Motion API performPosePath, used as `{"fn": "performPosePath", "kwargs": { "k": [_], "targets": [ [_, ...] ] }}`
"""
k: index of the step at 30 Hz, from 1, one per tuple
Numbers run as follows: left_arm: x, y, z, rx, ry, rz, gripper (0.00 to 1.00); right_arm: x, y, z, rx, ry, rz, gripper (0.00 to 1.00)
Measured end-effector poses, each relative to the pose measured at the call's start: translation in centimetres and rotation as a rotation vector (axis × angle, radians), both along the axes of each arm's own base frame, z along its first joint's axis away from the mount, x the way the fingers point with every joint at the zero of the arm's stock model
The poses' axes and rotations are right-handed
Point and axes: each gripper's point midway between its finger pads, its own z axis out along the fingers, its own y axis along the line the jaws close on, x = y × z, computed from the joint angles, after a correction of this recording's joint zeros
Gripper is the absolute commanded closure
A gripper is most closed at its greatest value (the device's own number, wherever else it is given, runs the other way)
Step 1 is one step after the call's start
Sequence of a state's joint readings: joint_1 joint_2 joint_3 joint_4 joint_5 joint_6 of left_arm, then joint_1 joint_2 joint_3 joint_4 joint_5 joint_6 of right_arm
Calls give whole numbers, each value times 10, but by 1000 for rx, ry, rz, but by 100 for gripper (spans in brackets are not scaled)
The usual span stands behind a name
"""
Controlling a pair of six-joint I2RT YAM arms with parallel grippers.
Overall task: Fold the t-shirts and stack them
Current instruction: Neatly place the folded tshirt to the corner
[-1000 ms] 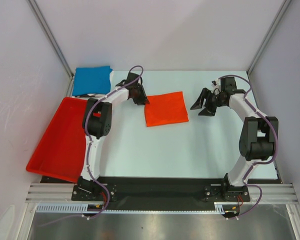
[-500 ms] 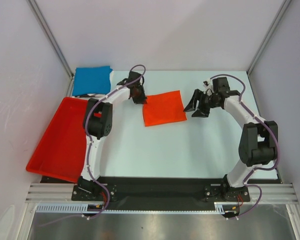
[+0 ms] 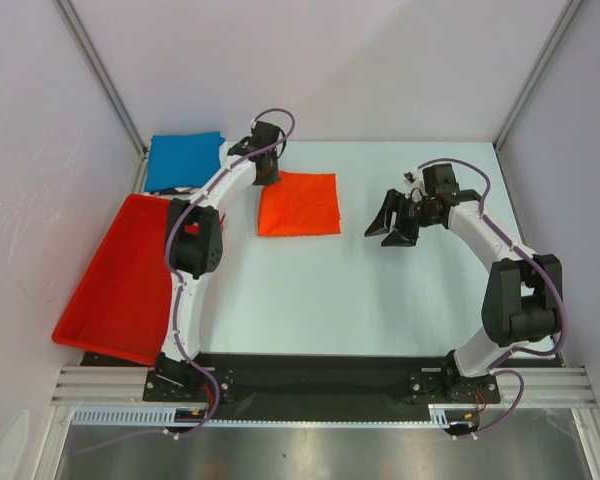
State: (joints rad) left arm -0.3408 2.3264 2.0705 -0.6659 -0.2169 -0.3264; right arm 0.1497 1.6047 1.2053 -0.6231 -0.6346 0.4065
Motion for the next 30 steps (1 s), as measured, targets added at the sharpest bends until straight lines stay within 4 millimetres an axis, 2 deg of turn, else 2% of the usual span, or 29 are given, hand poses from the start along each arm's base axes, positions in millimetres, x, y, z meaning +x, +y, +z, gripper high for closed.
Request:
{"fn": "performPosePath", "kwargs": {
  "k": [6,9,19,27,30],
  "targets": [
    [27,11,45,81,-126,-14,100,-14,1,-10,-8,40,9,34],
    [37,21,59,115,-168,-16,100,-16,2,-12,-10,48,11,34],
    [65,67,68,299,-224,-42,100,-17,9,-20,-21,65,21,34],
    [71,92,80,433,-243,-64,100,-22,24,-40,-19,113,40,34],
    [65,102,84,470,-236,-65,100,-20,27,-43,-15,116,38,34]
  ]
}}
